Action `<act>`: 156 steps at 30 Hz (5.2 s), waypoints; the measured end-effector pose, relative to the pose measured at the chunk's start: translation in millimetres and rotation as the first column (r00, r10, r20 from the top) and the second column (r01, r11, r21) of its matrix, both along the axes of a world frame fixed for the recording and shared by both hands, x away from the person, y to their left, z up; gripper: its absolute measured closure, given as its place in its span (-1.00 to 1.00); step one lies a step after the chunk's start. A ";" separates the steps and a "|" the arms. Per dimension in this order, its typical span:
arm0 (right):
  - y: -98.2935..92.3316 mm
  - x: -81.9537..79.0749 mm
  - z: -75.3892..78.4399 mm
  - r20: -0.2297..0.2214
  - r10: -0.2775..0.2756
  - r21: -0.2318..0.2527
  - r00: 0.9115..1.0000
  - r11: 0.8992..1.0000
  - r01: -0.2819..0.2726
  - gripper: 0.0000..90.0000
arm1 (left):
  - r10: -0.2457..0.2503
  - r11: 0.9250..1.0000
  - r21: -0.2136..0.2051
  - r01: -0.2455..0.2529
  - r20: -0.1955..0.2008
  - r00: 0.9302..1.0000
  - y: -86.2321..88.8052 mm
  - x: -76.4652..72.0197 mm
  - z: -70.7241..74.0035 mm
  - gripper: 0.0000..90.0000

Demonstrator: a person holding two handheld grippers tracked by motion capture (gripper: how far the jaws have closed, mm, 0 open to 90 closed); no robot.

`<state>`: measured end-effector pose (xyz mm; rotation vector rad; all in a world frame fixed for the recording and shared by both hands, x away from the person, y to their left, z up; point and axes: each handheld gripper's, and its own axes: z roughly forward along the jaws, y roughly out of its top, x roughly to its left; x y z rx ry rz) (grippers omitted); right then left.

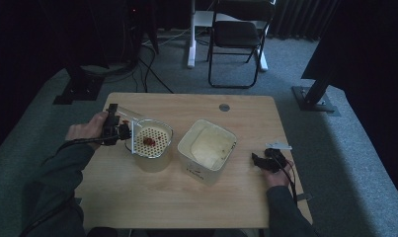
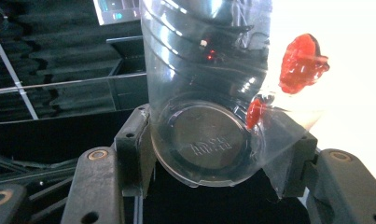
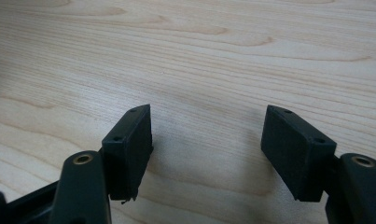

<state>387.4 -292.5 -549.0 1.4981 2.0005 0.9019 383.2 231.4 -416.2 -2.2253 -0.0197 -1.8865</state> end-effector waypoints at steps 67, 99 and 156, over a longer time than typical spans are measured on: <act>0.2 0.0 0.0 0.000 0.001 0.000 1.000 1.000 -0.001 -0.25 | -0.004 0.981 -0.194 -0.003 -0.033 0.999 2.5 3.9 0.5 -0.06; 0.0 0.4 -0.1 0.003 0.004 0.000 1.000 1.000 -0.004 -0.24 | -0.432 0.093 -0.960 -0.264 -0.278 0.858 -8.5 30.7 56.4 -0.07; 0.1 0.7 0.1 0.001 0.005 0.001 1.000 1.000 -0.005 -0.23 | -0.739 0.150 -0.948 -0.281 -0.296 0.605 -174.1 15.9 53.4 -0.64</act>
